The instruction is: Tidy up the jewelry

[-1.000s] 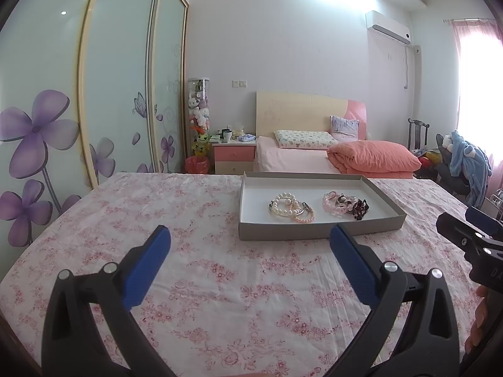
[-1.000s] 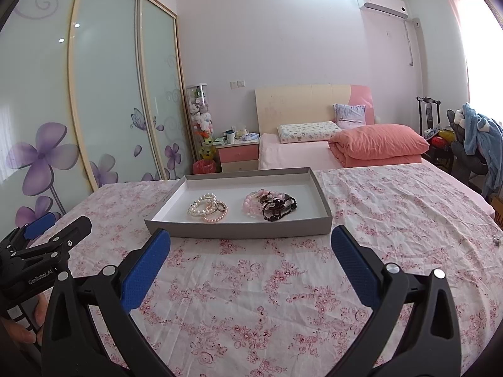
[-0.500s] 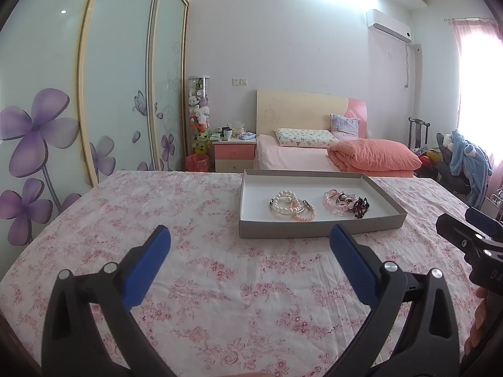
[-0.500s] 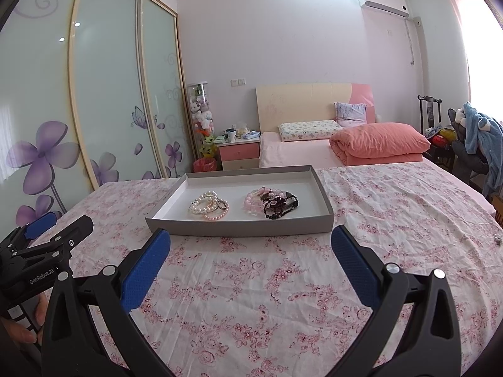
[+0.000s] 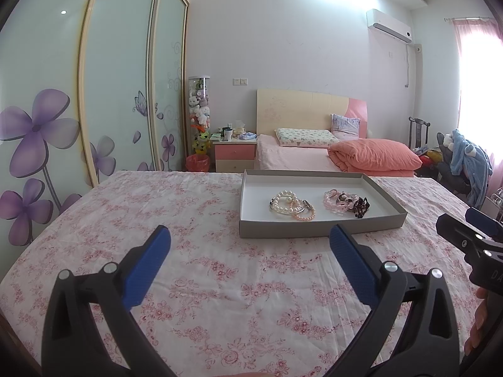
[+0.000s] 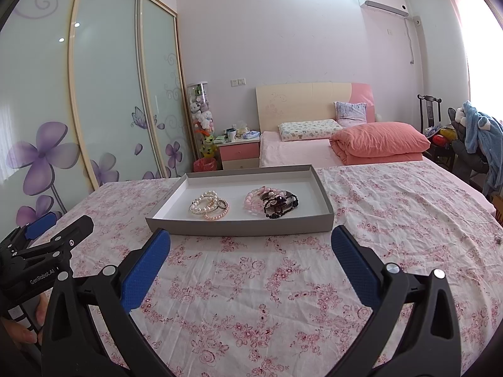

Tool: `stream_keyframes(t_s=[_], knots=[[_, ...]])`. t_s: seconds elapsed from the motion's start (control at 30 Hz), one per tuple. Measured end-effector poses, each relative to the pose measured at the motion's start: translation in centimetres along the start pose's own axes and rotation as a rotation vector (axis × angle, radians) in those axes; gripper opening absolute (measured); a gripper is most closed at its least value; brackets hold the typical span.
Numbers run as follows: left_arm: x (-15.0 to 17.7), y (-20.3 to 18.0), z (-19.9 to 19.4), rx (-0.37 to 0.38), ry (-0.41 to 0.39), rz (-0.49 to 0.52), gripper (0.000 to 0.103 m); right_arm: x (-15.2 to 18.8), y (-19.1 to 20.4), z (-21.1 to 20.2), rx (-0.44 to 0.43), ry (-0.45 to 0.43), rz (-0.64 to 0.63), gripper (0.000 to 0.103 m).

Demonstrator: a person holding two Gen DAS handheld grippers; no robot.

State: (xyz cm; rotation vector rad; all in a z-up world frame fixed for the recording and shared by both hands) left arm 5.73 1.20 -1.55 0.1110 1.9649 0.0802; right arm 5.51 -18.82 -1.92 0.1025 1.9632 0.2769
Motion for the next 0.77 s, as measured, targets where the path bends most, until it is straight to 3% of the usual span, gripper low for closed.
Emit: stream_keyframes(t_s=[0.77], knots=[[0.2, -0.02, -0.01, -0.006, 0.002, 0.001, 0.099, 0.05, -0.04, 0.04, 0.0, 0.003, 0.002, 0.101]])
Point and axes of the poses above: each gripper's, at about its wrist camera, not at the fingertips, and z roughly the way its jaws point, y to its left, x to its underside, the point moved 4 cm from there along z, roughly the way its jaws point, and after that the axes turned 8 degrees about z, right-handed, at the moved point
